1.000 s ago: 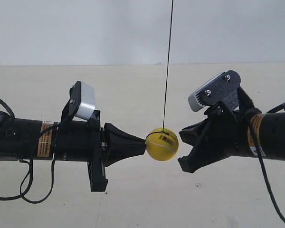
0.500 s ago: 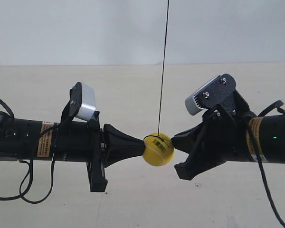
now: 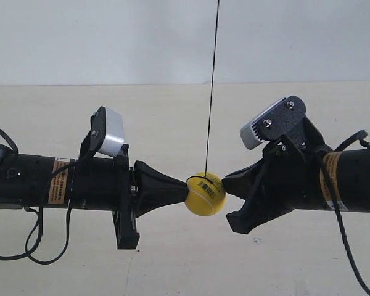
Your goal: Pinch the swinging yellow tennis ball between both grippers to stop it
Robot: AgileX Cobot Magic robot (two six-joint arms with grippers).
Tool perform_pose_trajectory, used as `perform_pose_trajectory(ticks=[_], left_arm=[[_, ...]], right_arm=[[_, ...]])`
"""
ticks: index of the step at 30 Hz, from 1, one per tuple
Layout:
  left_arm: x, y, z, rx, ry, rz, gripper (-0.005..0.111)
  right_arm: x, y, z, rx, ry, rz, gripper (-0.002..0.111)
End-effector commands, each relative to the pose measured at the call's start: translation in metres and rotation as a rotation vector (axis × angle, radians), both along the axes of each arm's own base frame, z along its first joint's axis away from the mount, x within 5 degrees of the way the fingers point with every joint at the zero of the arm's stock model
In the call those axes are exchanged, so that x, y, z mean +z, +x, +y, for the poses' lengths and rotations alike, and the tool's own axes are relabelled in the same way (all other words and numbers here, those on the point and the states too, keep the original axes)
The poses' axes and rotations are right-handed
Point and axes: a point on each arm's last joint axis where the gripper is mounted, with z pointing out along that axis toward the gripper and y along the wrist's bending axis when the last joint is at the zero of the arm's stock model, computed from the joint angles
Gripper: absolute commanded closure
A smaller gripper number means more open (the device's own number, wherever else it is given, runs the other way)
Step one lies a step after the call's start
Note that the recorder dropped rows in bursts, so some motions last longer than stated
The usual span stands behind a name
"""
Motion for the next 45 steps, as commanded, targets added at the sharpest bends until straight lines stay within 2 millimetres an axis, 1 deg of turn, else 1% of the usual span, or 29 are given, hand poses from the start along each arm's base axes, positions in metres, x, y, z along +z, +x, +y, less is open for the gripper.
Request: perform_pose_trajectory(ticks=[1,9,15,19,23,25,29,33,36,41,45], left_arm=[[0.002,-0.001,-0.002,-0.008,-0.018,0.002,0.102],[0.002,0.000,-0.002,-0.007,-0.018,0.000,0.102],[0.001,0.002,-0.001,0.003,0.000,-0.005,0.102],[0.004,0.002,0.000,0.010,0.006,-0.017,0.102],[0.009,0.005,0.005,0.058,0.078,-0.044,0.102],[0.012,0.006,0.007,0.084,0.102,-0.049,0.102],[0.020,0.005,0.010,0.117,0.115,-0.053,0.102],[0.030,0.003,0.011,0.136,0.101,-0.054,0.102],[0.036,0.003,0.013,0.165,0.103,-0.048,0.102],[0.044,-0.005,0.017,0.183,0.093,-0.059,0.102],[0.054,-0.014,0.021,0.198,0.069,-0.081,0.102]], right_arm=[[0.002,-0.003,0.003,0.033,0.022,-0.005,0.108],[0.002,-0.002,0.002,0.032,0.017,-0.007,0.108],[-0.001,-0.001,-0.001,0.001,-0.020,-0.005,0.108],[0.000,0.003,-0.003,-0.029,-0.050,-0.013,0.108],[0.002,0.004,-0.006,-0.056,-0.076,-0.023,0.108],[0.007,0.003,-0.007,-0.058,-0.063,-0.041,0.108],[0.022,-0.002,-0.013,-0.080,-0.049,-0.091,0.108],[0.029,-0.011,-0.021,-0.108,-0.044,-0.120,0.108],[0.040,-0.018,-0.025,-0.114,-0.017,-0.166,0.108],[0.049,-0.033,-0.034,-0.122,0.013,-0.217,0.108],[0.056,-0.046,-0.042,-0.127,0.040,-0.263,0.108]])
